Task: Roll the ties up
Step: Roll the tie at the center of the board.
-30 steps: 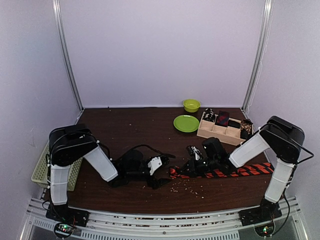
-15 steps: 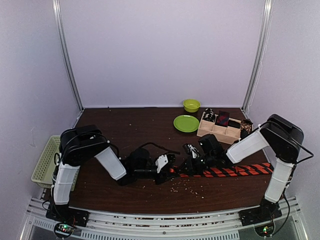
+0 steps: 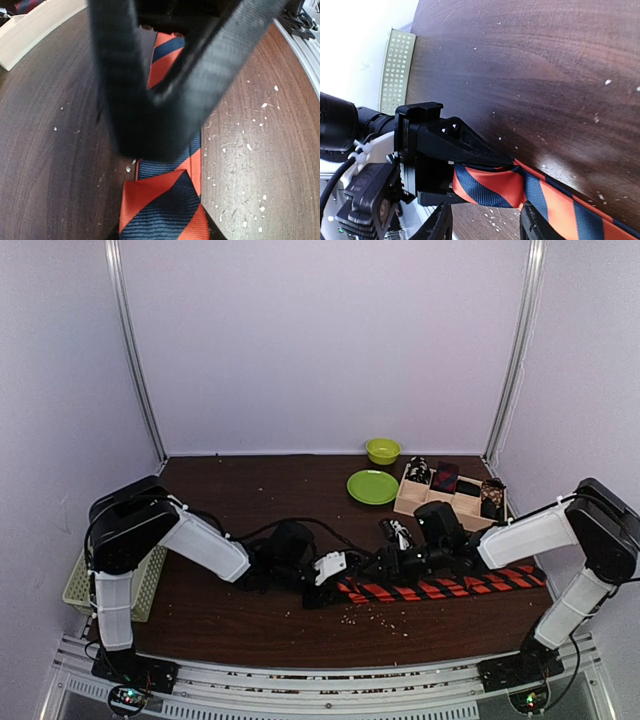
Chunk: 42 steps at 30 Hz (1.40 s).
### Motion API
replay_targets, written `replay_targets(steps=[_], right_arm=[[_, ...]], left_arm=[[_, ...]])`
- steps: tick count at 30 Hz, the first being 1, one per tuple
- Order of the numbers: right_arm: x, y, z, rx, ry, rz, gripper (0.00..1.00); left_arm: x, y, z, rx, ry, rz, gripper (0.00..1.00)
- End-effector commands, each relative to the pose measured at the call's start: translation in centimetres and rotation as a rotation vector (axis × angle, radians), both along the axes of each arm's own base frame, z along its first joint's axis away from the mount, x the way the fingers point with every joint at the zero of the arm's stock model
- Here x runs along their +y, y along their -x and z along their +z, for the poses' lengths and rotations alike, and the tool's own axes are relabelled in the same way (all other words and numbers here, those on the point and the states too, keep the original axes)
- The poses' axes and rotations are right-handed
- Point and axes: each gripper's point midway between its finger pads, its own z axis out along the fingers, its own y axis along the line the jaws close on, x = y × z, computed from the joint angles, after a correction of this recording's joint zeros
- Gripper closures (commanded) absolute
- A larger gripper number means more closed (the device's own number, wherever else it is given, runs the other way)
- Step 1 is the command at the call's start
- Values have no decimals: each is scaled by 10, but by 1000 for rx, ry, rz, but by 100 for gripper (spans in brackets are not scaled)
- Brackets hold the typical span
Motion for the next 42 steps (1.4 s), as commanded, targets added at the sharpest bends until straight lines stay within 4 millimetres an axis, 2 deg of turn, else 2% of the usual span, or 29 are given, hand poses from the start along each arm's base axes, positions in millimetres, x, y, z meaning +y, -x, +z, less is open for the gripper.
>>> replay_targets(steps=[1,7,10,17,19,23,25,30,34,39,42], right_arm=[[17,4,-4,78,-76,-16,54],[40,6,-12,101,-82,3,55],[44,8,-20,115,-70,11,58],[34,16,-46,153,-14,2,94],[29,19,-55,169,-1,-4,100],[15,26,-70,201,23,-30,100],[7,29,-79,211,45,-40,100],[-18,33,-99,205,141,-63,100],[-33,35,-108,185,237,-61,100],[-34,30,-110,160,292,-41,100],[-34,31,-113,164,305,-34,100]], left_arm=[[31,23,-39,78,-224,-10,65],[37,25,-45,59,-283,3,64],[38,24,-45,51,-293,5,64],[39,25,-46,47,-294,0,62],[38,24,-44,41,-277,10,58],[32,15,-30,2,-199,50,40],[28,11,-20,-17,-133,80,35],[25,1,1,-72,57,160,28],[25,5,5,-76,165,171,23],[9,9,6,-66,231,129,22],[-4,10,-2,-24,252,108,24]])
